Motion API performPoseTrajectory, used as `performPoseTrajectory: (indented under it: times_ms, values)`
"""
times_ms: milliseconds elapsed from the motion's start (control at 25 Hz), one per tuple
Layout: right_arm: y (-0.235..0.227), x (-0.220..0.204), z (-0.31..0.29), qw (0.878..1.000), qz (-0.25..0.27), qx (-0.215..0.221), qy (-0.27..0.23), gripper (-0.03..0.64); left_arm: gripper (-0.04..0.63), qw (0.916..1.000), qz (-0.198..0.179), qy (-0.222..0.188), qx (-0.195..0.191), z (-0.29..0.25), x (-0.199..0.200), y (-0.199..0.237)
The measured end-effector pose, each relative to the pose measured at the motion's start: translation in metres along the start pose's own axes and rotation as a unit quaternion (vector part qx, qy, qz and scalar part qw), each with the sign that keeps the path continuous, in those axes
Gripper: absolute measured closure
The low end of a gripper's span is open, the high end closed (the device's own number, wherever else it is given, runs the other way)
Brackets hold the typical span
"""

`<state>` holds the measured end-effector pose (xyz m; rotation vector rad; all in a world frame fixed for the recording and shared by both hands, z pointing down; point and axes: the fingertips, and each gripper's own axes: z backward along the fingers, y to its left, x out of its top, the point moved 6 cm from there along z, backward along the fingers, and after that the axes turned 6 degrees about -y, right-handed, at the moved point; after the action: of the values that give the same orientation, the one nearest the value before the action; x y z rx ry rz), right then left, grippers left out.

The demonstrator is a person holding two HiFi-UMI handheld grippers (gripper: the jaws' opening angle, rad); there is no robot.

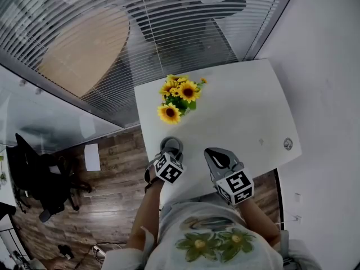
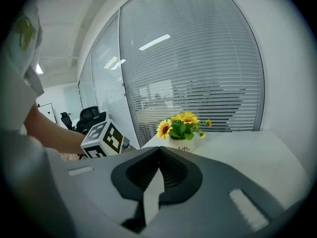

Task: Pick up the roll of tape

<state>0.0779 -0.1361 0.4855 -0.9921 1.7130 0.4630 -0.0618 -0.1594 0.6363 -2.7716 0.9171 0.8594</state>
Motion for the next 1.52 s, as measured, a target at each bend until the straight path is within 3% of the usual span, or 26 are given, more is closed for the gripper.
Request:
performPoseTrajectory:
  times_ms: [760,1240,1520]
  values:
    - [0.021,0.002,0.013,1.000,0.019,0.019,-0.004,0.617,0.540,0.9959,0.042,-0.073,0.034,0.042,0.008,0.000]
    - [0.035,0.000,0.023,0.999,0.034,0.027,-0.010,0.617,0.540,0.9867,0.063,-0.133,0.070,0.078,0.008,-0.001]
    - [0.047,0.002,0.028,0.998,0.047,0.031,-0.016,0.617,0.540,0.9789,0.056,-0.175,0.089,0.101,0.007,-0.009]
